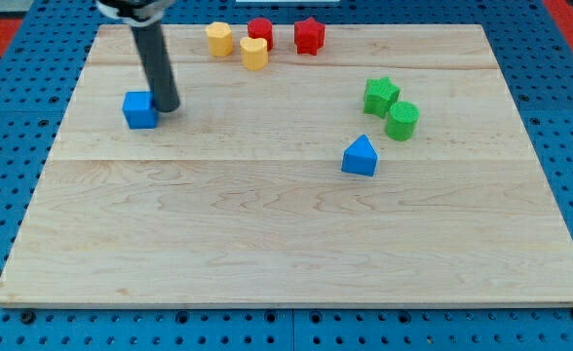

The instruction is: Slightly push the blue triangle towards bottom

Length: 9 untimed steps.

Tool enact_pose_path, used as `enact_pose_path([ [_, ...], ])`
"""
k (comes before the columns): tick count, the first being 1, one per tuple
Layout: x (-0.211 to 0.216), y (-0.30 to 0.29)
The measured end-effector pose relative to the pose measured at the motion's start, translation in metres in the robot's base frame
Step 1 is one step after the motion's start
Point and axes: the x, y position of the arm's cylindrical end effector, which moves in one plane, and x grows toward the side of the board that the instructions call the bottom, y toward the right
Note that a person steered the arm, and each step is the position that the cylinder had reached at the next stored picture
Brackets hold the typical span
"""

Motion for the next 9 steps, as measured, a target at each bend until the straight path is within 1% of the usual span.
enact_pose_path([
  [1,-0.002,-0.034],
  [2,-0.009,-0.028],
  [3,-0.035,0.002],
  [4,-0.045,0.060],
  [5,-0.045,0.092],
  [7,-0.045,0.114],
  [8,-0.040,0.165],
  [9,-0.010,0.194],
])
